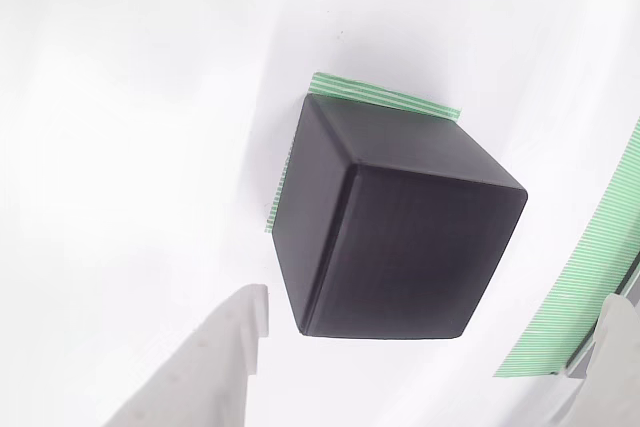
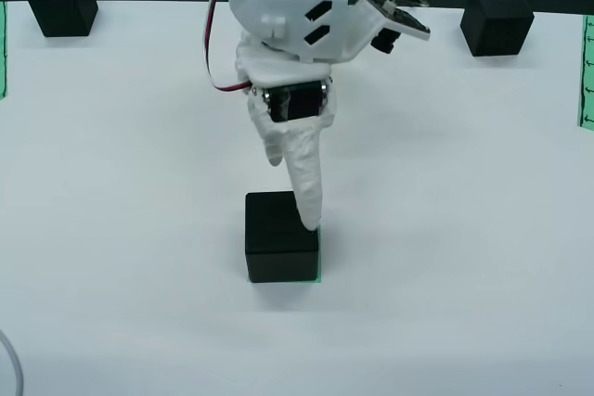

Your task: Stack 3 Blocks on the chosen place.

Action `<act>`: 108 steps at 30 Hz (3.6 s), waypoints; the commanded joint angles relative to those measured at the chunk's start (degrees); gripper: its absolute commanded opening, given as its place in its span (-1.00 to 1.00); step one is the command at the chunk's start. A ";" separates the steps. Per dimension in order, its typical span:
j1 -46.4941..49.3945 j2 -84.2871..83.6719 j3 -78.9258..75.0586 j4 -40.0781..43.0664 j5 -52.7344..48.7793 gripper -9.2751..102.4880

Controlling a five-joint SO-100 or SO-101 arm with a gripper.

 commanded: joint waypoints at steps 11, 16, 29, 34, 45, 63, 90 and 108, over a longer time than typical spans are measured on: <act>-18.54 29.44 12.22 -0.53 -9.23 -0.09; -28.65 33.66 10.72 2.81 -11.78 -0.09; -51.15 29.09 6.68 7.82 -12.30 -0.09; -61.96 22.15 6.59 11.16 -12.30 -0.09; -79.63 5.45 1.58 12.04 -11.51 0.05; -85.52 -10.90 -7.65 12.04 -7.12 0.09; -94.13 -18.72 -9.93 11.95 5.98 -0.21; -90.70 -17.49 -9.49 11.69 7.82 -0.53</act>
